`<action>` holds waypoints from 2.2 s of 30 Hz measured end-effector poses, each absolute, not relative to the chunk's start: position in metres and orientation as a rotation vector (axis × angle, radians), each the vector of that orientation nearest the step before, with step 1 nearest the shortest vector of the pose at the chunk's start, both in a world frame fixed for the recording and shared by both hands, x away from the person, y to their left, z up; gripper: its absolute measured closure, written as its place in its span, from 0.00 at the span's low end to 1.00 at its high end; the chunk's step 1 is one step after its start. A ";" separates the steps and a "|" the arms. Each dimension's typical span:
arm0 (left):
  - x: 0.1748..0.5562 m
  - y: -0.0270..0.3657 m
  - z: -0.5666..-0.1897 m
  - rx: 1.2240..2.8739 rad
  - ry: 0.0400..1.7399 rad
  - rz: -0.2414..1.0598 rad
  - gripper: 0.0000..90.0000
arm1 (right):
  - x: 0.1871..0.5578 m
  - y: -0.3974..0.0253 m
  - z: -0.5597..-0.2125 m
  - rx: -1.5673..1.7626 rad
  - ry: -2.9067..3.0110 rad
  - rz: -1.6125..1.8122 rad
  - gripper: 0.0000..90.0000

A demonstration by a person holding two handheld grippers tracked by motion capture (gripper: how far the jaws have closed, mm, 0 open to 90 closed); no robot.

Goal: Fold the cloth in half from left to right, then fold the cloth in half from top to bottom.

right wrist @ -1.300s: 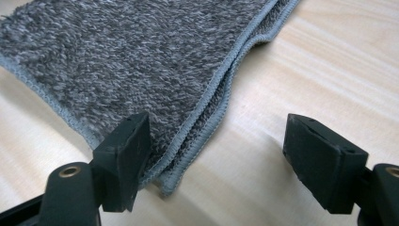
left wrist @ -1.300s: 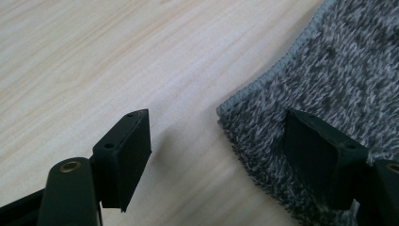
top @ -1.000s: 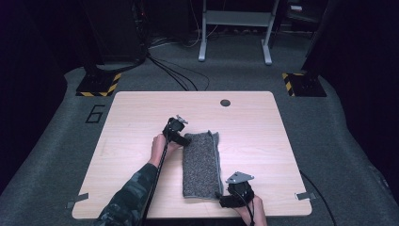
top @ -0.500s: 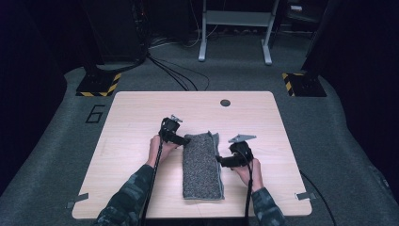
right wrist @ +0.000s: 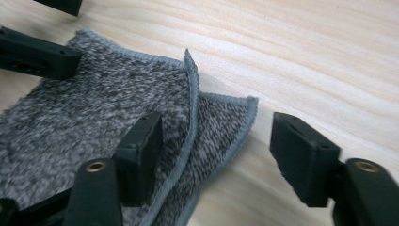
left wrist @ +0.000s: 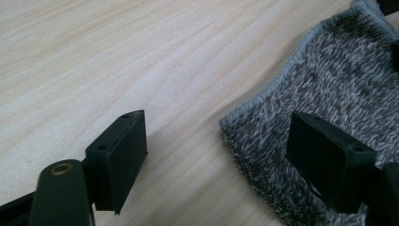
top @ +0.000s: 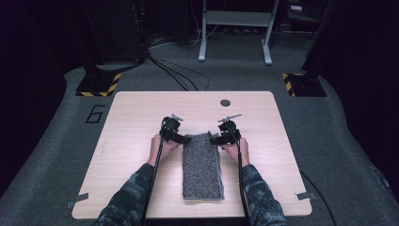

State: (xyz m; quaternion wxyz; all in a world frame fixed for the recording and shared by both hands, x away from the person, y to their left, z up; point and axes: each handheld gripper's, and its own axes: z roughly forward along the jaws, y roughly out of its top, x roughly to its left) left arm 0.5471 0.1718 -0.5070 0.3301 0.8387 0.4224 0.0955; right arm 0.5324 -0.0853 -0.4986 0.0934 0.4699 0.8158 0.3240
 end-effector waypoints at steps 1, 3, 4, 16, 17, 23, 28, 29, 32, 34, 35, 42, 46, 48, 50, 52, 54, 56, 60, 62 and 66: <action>0.547 0.172 -0.508 2.192 1.106 0.246 0.25 | 0.535 -0.085 -0.500 1.396 2.426 0.953 0.44; 0.547 0.171 -0.509 2.193 1.106 0.237 0.27 | 0.539 -0.084 -0.502 1.414 2.415 0.949 0.50; 0.547 0.171 -0.508 2.199 1.100 0.243 0.28 | 0.540 -0.083 -0.502 1.423 2.411 0.952 0.54; 0.541 0.161 -0.506 2.250 1.046 0.266 0.60 | 0.541 -0.083 -0.506 1.383 2.400 0.919 0.88; 0.541 0.161 -0.505 2.262 1.032 0.267 0.62 | 0.540 -0.083 -0.506 1.386 2.403 0.927 0.90; 0.537 0.157 -0.506 2.253 1.020 0.283 0.76 | 0.538 -0.084 -0.509 1.358 2.396 0.964 0.96; 0.536 0.154 -0.506 2.262 1.006 0.278 0.86 | 0.537 -0.084 -0.509 1.344 2.399 0.976 0.97; 0.536 0.154 -0.506 2.262 1.004 0.272 0.88 | 0.536 -0.084 -0.509 1.336 2.396 0.971 0.97; 0.535 0.154 -0.505 2.255 1.002 0.283 0.92 | 0.536 -0.084 -0.507 1.318 2.399 0.975 0.97; 0.534 0.155 -0.502 2.244 0.997 0.295 0.93 | 0.534 -0.085 -0.503 1.316 2.384 0.995 0.97; 0.533 0.156 -0.499 2.236 0.993 0.303 0.94 | 0.534 -0.086 -0.501 1.294 2.382 1.001 0.97; 0.530 0.159 -0.484 2.215 0.954 0.348 0.94 | 0.529 -0.087 -0.484 1.250 2.334 1.049 0.97; 0.530 0.160 -0.480 2.204 0.943 0.364 0.94 | 0.527 -0.087 -0.476 1.208 2.311 1.070 0.97; 0.530 0.161 -0.478 2.204 0.941 0.365 0.94 | 0.527 -0.087 -0.473 1.191 2.305 1.072 0.97; 0.530 0.162 -0.477 2.194 0.934 0.374 0.94 | 0.526 -0.087 -0.470 1.171 2.297 1.078 0.97; 0.531 0.162 -0.475 2.193 0.934 0.376 0.95 | 0.526 -0.085 -0.468 1.163 2.283 1.078 0.97; 0.532 0.162 -0.474 2.179 0.941 0.383 0.95 | 0.526 -0.084 -0.468 1.169 2.286 1.072 0.97; 0.532 0.163 -0.472 2.176 0.943 0.393 0.95 | 0.526 -0.085 -0.467 1.163 2.286 1.078 0.98; 0.535 0.163 -0.469 2.170 0.942 0.403 0.95 | 0.526 -0.086 -0.464 1.150 2.276 1.092 0.98; 0.536 0.163 -0.467 2.157 0.940 0.411 0.95 | 0.528 -0.086 -0.461 1.156 2.269 1.108 0.98; 0.537 0.164 -0.463 2.144 0.931 0.425 0.95 | 0.529 -0.086 -0.453 1.145 2.258 1.123 0.98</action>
